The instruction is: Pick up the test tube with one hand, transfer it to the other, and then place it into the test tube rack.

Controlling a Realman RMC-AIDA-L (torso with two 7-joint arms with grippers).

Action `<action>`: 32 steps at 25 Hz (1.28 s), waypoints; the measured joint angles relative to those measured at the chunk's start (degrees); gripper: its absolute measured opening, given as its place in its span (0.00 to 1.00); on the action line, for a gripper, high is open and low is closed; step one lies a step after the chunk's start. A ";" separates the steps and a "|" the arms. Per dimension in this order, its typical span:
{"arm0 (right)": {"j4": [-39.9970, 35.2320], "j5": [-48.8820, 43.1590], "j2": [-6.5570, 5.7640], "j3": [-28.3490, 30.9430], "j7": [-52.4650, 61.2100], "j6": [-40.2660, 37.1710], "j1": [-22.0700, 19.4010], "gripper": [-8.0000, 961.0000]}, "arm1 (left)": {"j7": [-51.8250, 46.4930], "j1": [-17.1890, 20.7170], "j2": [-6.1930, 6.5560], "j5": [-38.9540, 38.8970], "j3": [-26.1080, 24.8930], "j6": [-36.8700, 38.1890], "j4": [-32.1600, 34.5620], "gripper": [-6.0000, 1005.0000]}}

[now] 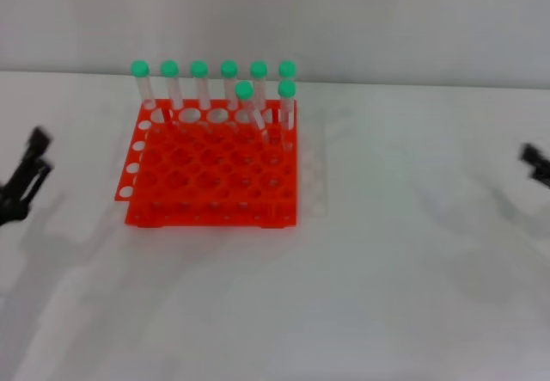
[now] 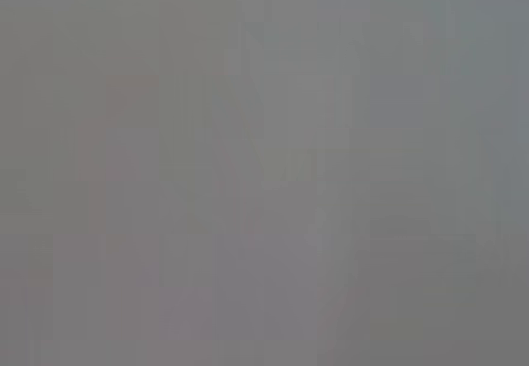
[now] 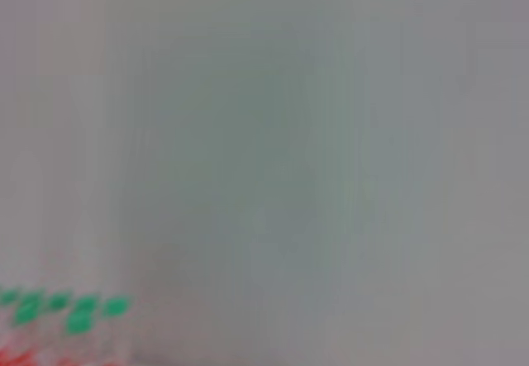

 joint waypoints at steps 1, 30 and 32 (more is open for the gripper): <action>2.61 1.43 -0.04 2.22 -2.28 2.09 -0.10 0.90 | 1.75 0.21 -0.05 -1.79 0.00 2.35 -2.63 0.78; 16.09 2.16 -1.18 30.15 -18.84 18.39 -10.99 0.90 | 6.04 -3.26 -0.70 -9.55 0.15 14.21 -13.70 0.77; 15.86 2.32 -1.02 30.17 -18.59 18.57 -11.19 0.90 | 6.04 -4.24 -0.63 -9.66 0.05 13.59 -13.73 0.77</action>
